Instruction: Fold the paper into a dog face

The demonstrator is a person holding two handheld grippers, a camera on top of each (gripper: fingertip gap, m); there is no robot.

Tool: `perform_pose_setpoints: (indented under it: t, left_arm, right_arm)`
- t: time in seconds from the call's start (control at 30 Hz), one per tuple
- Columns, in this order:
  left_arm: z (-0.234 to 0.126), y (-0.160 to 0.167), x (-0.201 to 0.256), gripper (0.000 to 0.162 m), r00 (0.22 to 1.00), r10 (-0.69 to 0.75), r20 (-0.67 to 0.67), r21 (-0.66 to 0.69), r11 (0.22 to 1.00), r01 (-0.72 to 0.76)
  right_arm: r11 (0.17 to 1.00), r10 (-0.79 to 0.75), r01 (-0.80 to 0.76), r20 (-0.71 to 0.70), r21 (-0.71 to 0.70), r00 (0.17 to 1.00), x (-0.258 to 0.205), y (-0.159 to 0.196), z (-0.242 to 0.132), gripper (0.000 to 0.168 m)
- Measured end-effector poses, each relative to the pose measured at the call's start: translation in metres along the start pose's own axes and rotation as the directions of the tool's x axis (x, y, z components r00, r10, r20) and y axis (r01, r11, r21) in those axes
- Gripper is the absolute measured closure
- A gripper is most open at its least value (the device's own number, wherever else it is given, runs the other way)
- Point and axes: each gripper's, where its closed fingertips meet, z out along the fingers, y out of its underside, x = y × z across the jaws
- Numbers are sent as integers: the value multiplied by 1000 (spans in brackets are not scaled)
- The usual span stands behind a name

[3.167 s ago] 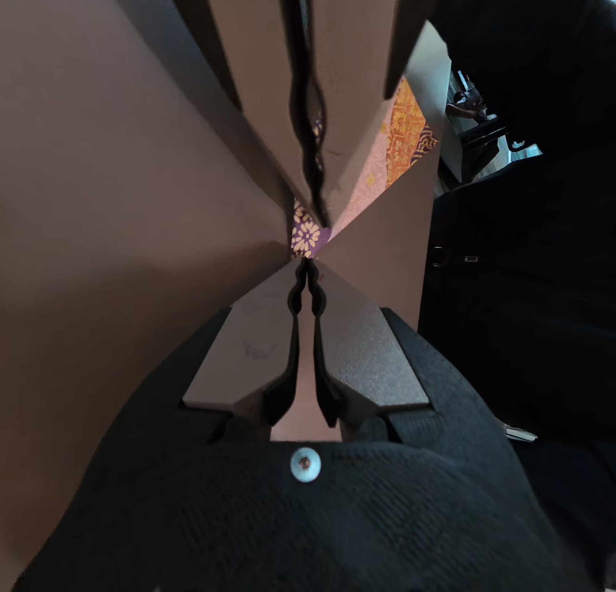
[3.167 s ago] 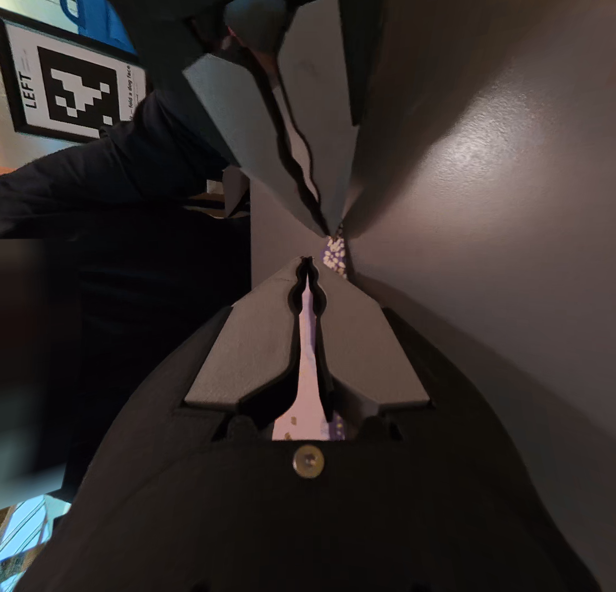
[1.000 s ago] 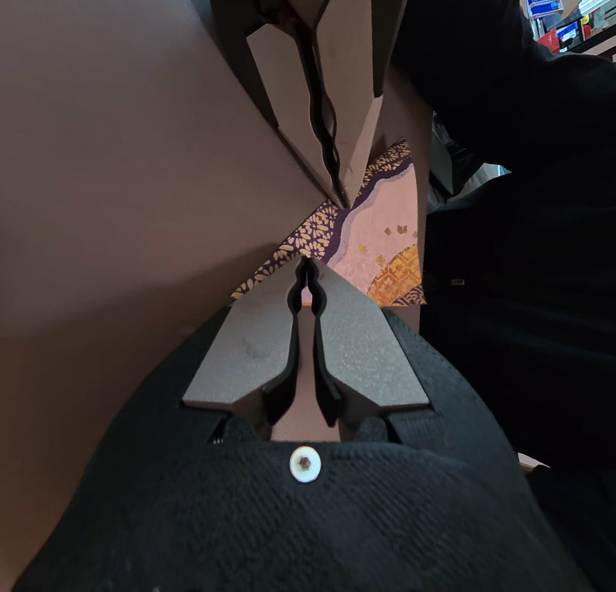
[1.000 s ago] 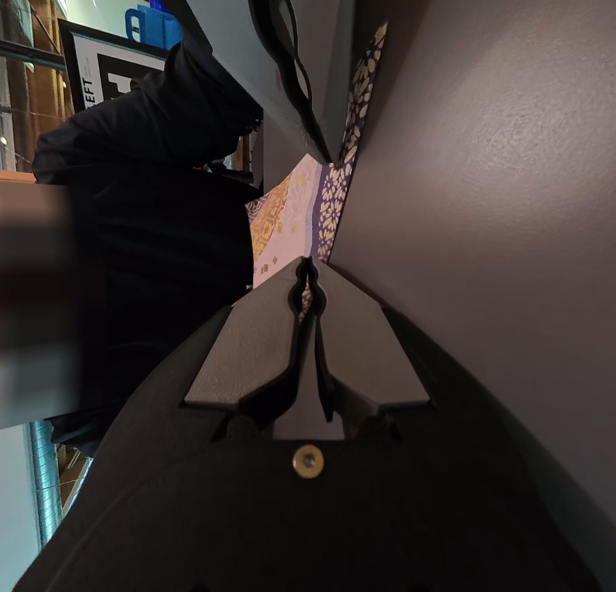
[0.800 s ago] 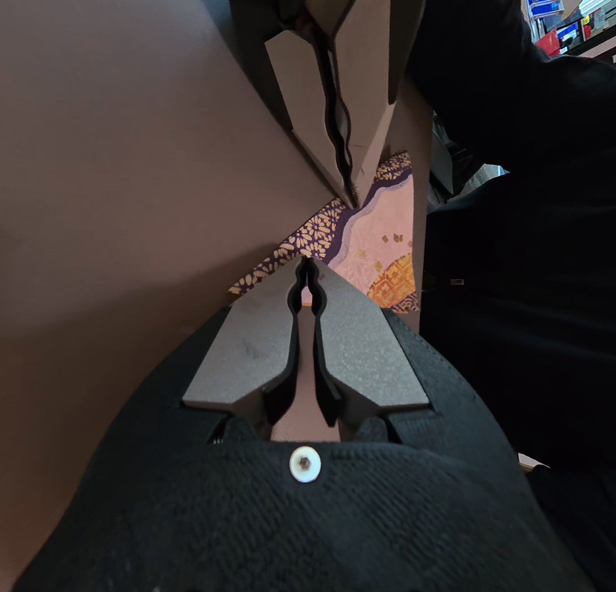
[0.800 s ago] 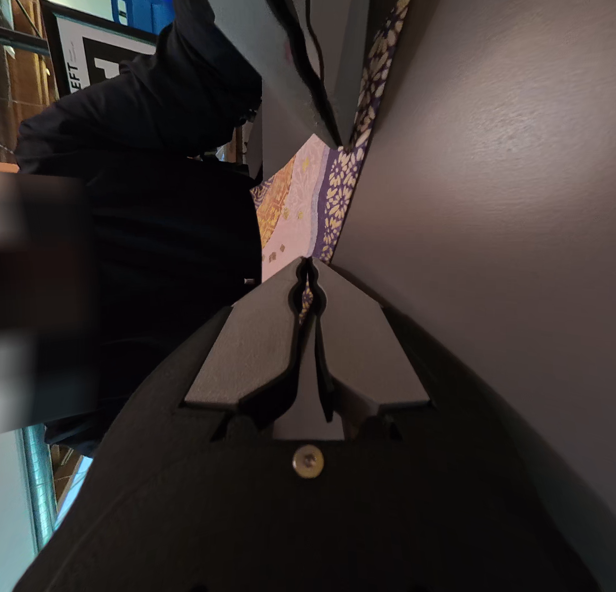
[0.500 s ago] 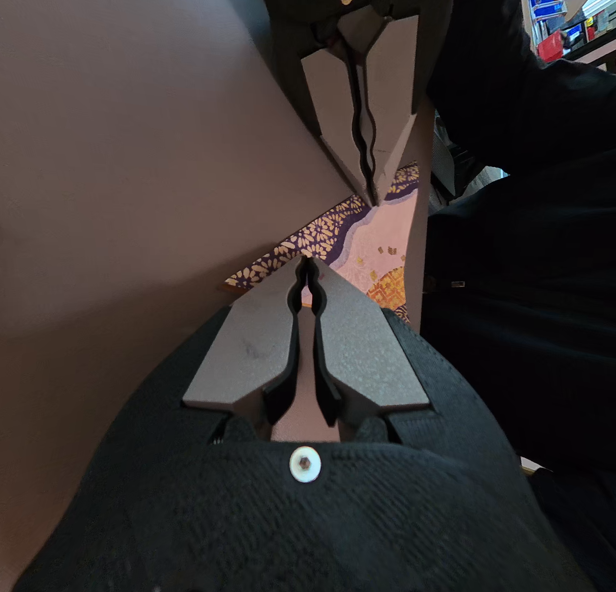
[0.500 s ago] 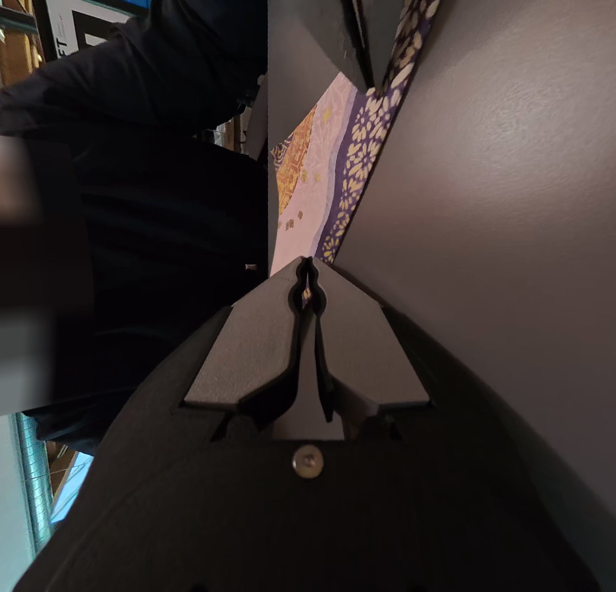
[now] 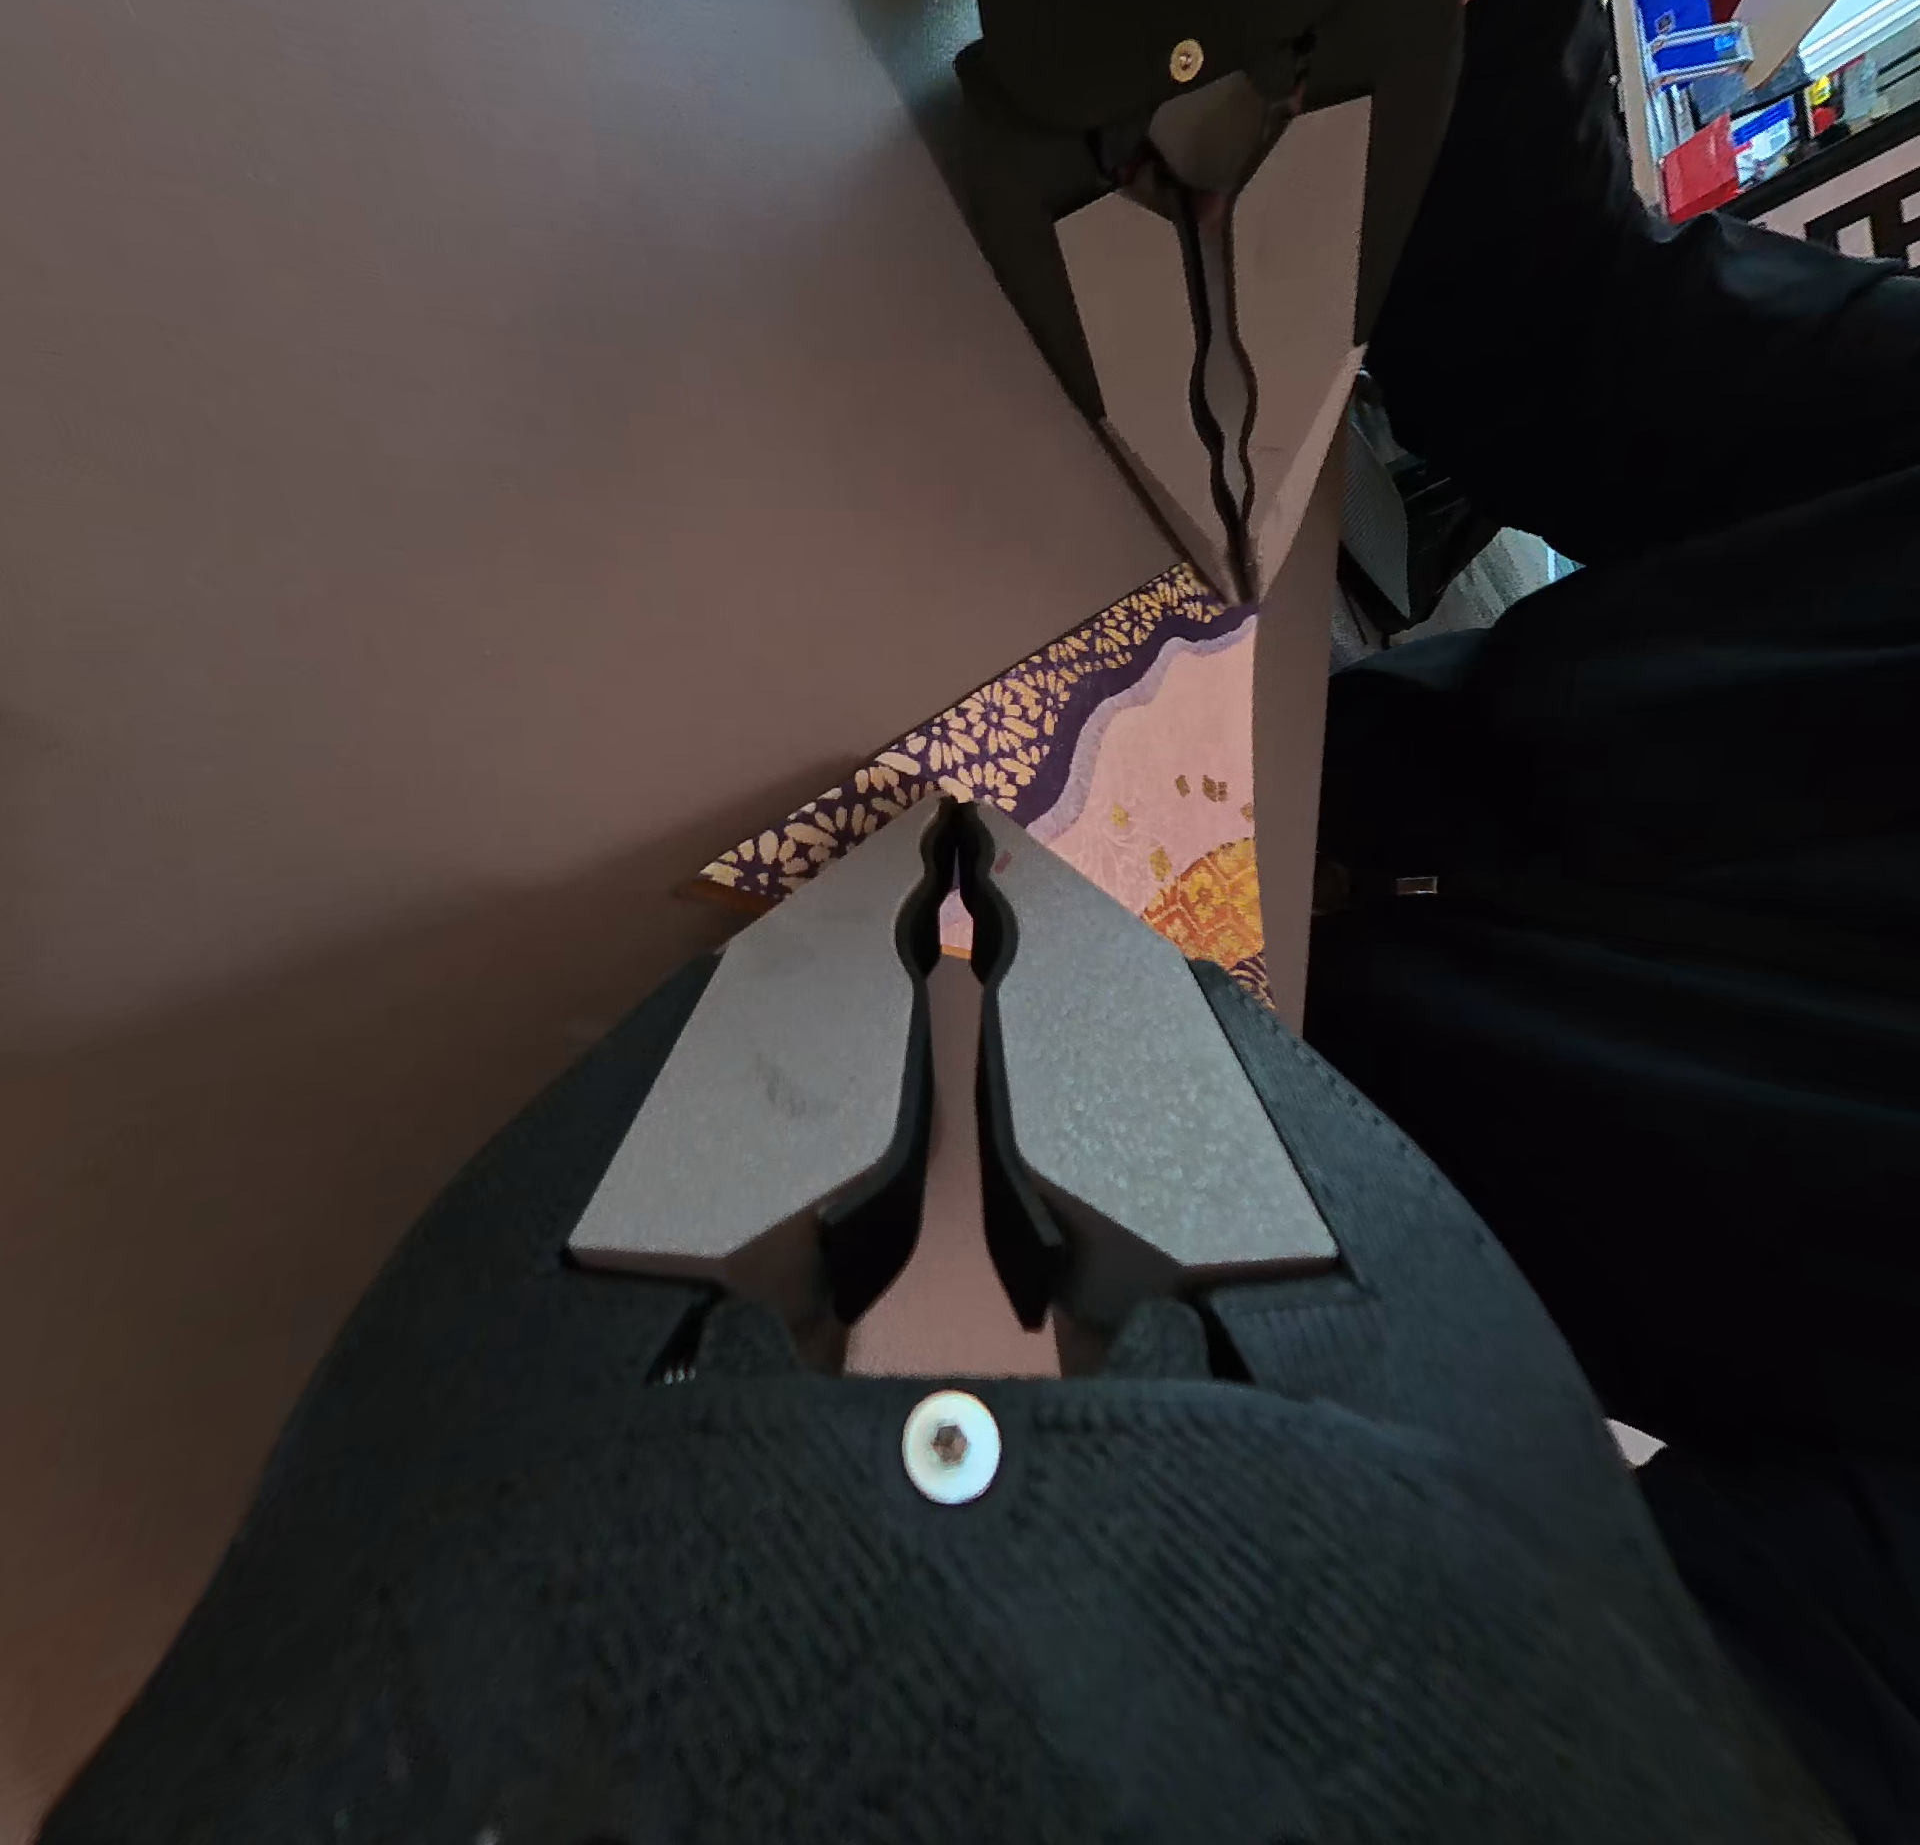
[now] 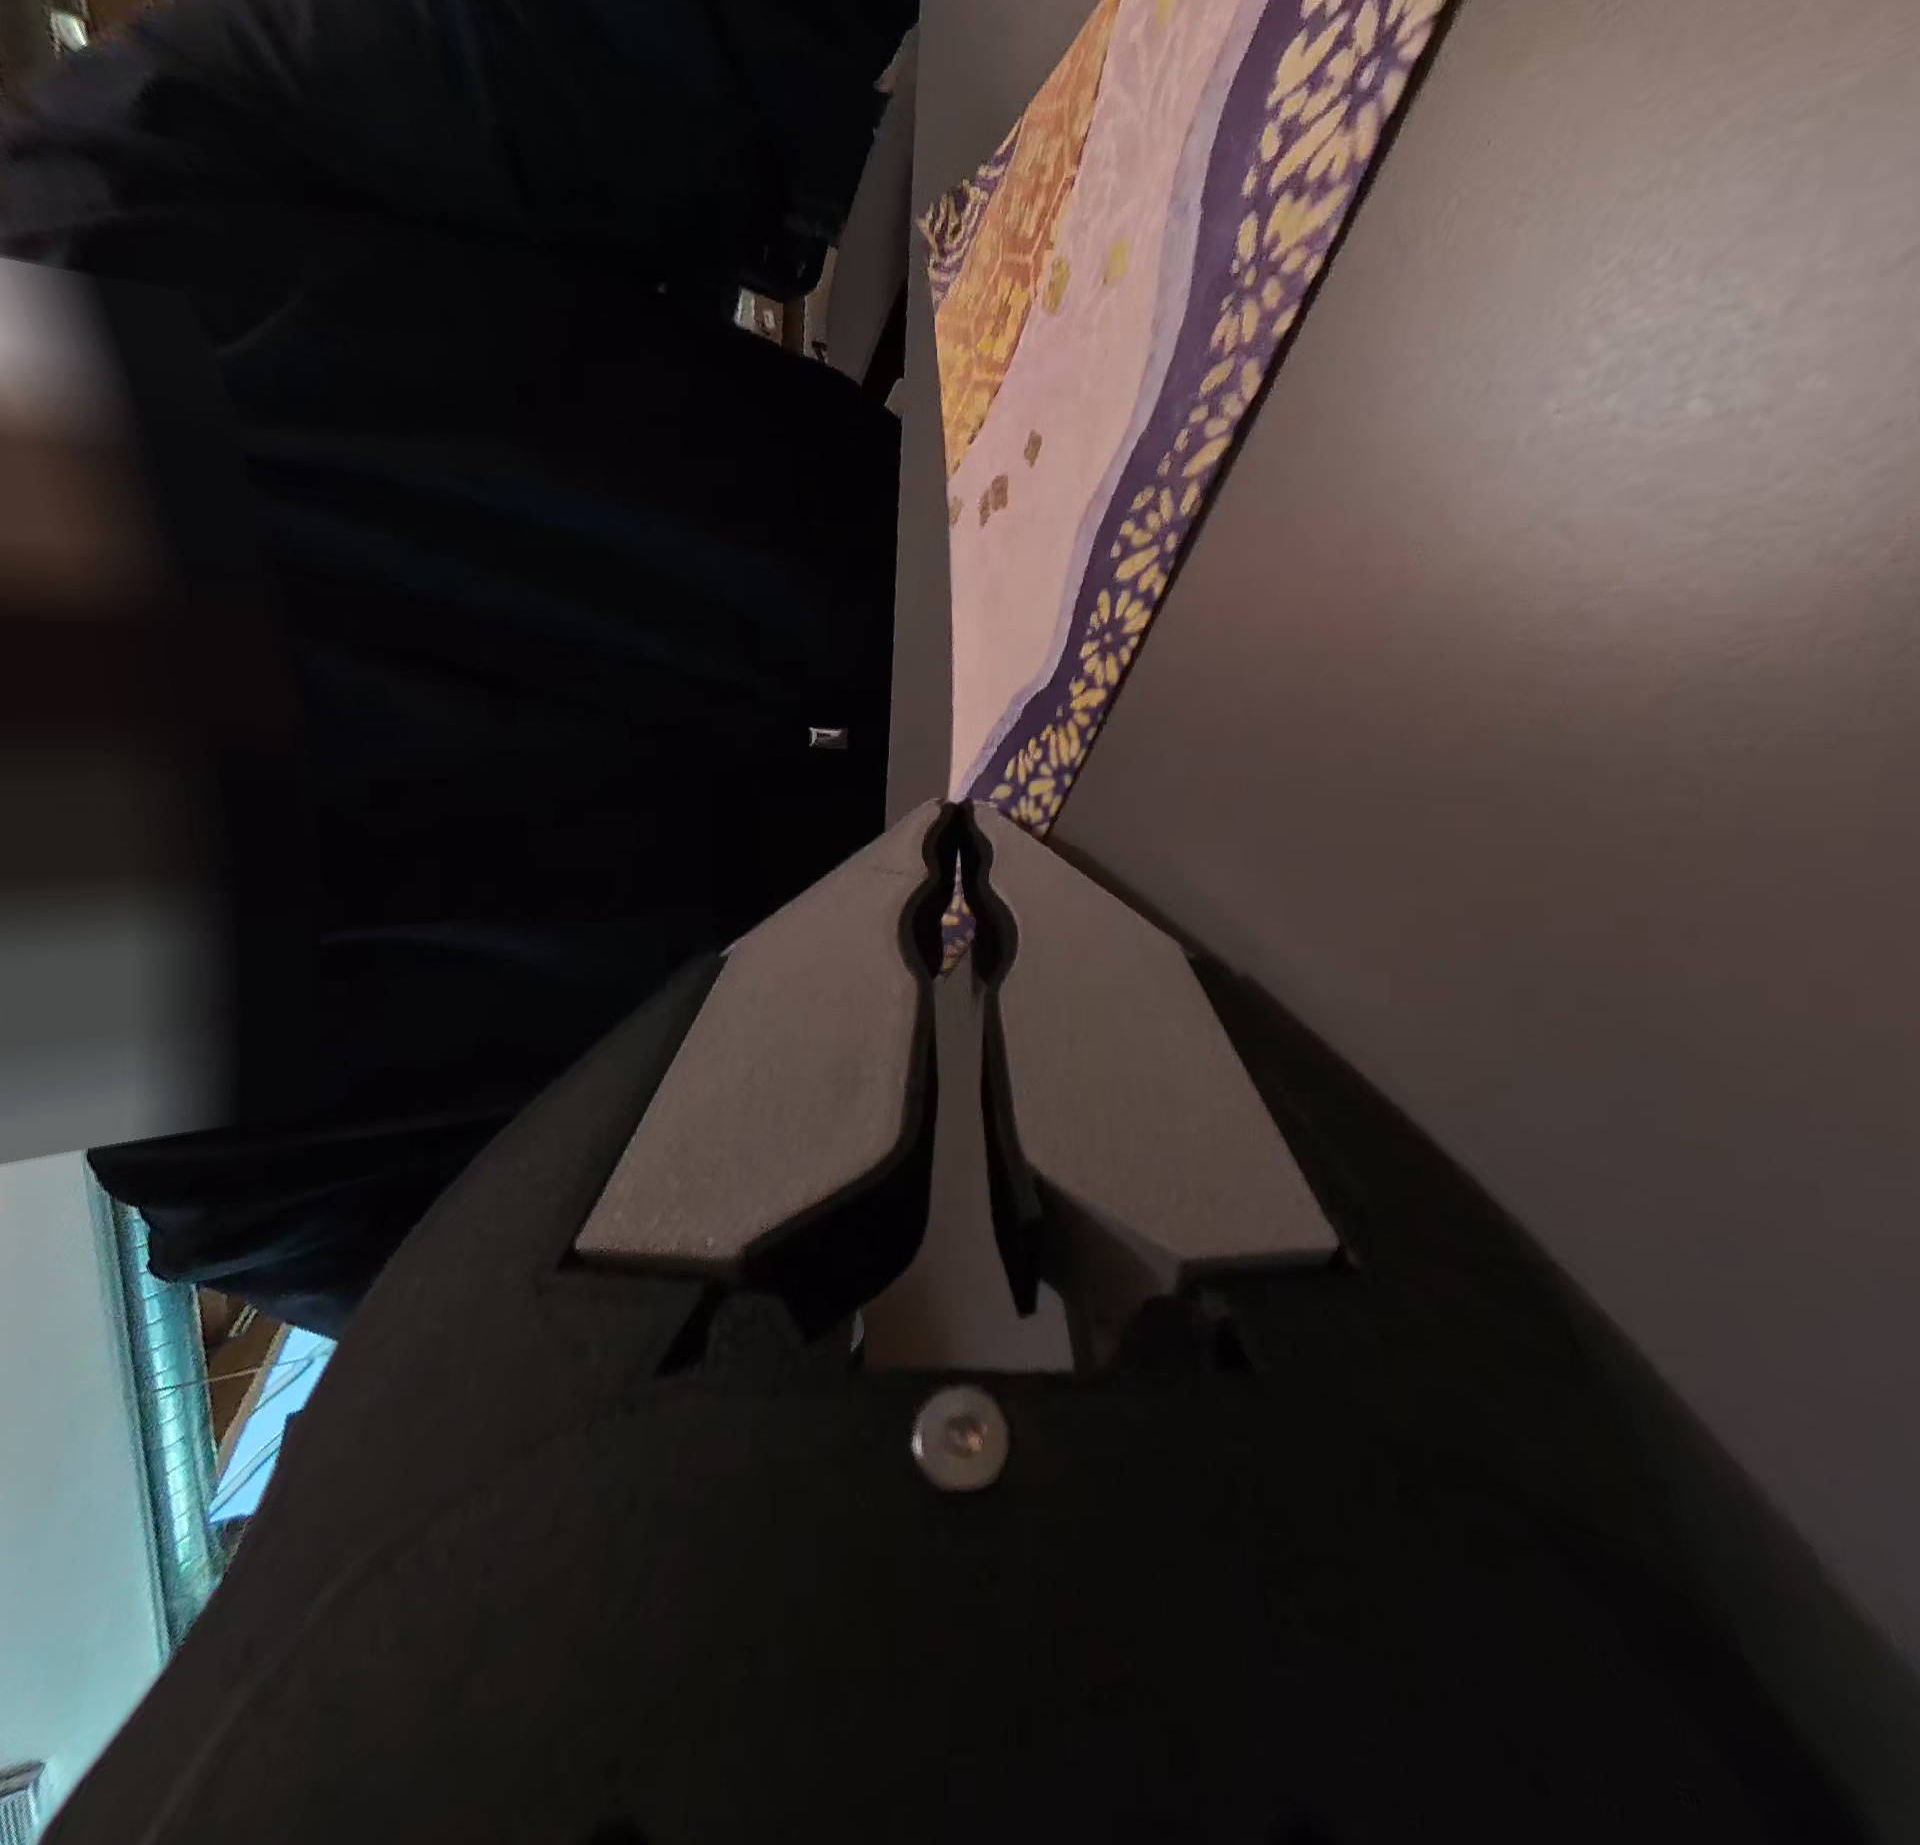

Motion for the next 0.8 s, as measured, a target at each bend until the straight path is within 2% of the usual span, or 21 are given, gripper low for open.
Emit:
perform_pose_setpoints:
  t: [0.27,0.47,0.53,0.63,0.73,0.8]
  left_arm:
    - [-1,0,0,162,1000,-3,1,3,1000,3]
    - [-2,1,-1,162,1000,-6,2,7,1000,6]
    - [-3,1,-1,162,1000,-2,3,9,1000,2]
    - [-4,-3,-6,162,999,5,32,31,1000,-6]
    - [-6,-12,-12,162,998,0,61,70,998,-5]
    - [-9,-20,-11,162,997,25,68,111,993,-32]
  right_arm:
    - [999,-15,15,-2,-42,1000,-6,22,4,168]
    - [999,-24,23,-10,-41,1000,-5,25,0,168]
    - [999,-47,47,-24,-11,999,-4,20,-6,168]
    - [980,-137,140,-31,141,990,-15,-5,-26,168]
    - [897,-242,298,-202,327,949,-17,-38,-62,168]
    - [820,-255,412,-392,397,884,-11,-54,-89,168]
